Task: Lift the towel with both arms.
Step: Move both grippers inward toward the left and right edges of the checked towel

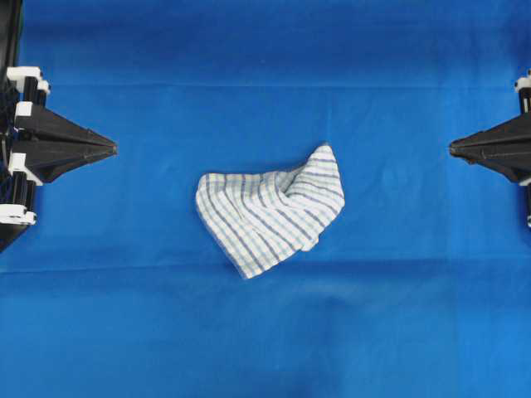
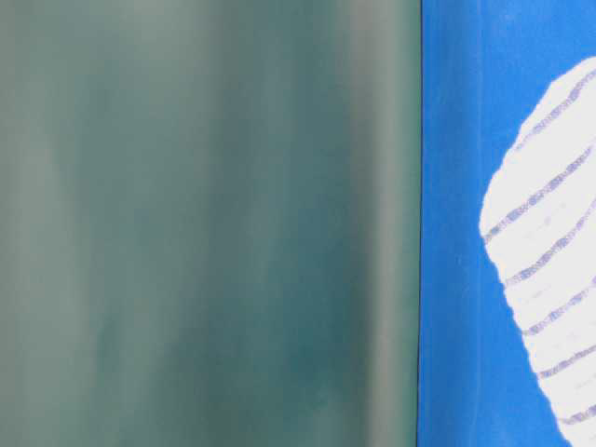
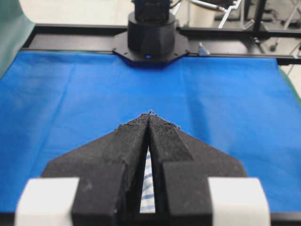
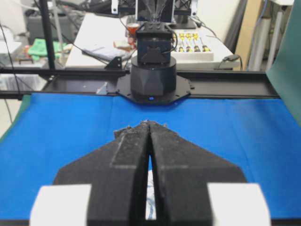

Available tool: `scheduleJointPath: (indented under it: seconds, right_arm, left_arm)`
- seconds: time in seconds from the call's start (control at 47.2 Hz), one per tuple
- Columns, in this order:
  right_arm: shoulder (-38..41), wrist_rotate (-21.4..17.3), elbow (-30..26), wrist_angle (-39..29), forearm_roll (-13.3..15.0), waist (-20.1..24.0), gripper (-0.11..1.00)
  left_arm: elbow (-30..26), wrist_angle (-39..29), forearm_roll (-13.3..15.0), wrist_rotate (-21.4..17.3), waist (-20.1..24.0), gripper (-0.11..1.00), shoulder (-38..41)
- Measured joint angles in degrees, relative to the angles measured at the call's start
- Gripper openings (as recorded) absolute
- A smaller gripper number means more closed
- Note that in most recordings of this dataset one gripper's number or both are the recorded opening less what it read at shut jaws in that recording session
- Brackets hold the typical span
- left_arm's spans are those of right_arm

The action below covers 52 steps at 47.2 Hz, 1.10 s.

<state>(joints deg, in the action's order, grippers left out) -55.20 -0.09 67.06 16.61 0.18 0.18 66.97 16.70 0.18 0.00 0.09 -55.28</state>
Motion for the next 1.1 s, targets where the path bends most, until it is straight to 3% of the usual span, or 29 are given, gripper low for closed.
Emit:
scheduleJointPath:
  seconds: [0.381, 0.678, 0.762, 0.847, 0.995, 1.059, 1.101]
  right_arm:
    - [3.6, -0.2, -3.8, -6.9, 0.1, -0.2, 0.00]
    - [14.8, -0.4, -6.4, -7.6, -0.1, -0.2, 0.00]
    - [18.6, -0.5, -7.1, -7.6, -0.2, -0.2, 0.01]
    - [22.9, -0.9, -8.2, -7.8, -0.4, -0.2, 0.04]
    - [31.9, -1.2, -11.4, -10.9, -0.4, -0.2, 0.46]
    - [35.8, -1.2, -13.0, -12.9, -0.4, -0.1, 0.61]
    - [38.2, -1.2, -13.9, -14.0, -0.4, 0.1, 0.64]
  left_arm:
    - [-1.2, -0.4, 1.1, 0.1, 0.0, 0.00, 2.9]
    - [-3.3, -0.4, 1.1, 0.3, 0.1, 0.04, 16.0]
    - [-4.4, -0.4, 1.1, 0.4, 0.1, 0.20, 19.9]
    - [-5.6, -0.4, 1.1, 0.4, 0.1, 0.43, 24.2]
    - [-7.7, -0.4, 1.1, 0.4, -0.1, 0.84, 31.3]
    - [-8.5, -0.3, 1.1, 0.2, -0.2, 0.87, 34.4]
    - [-9.1, -0.2, 1.1, 0.4, -0.1, 0.86, 36.6]
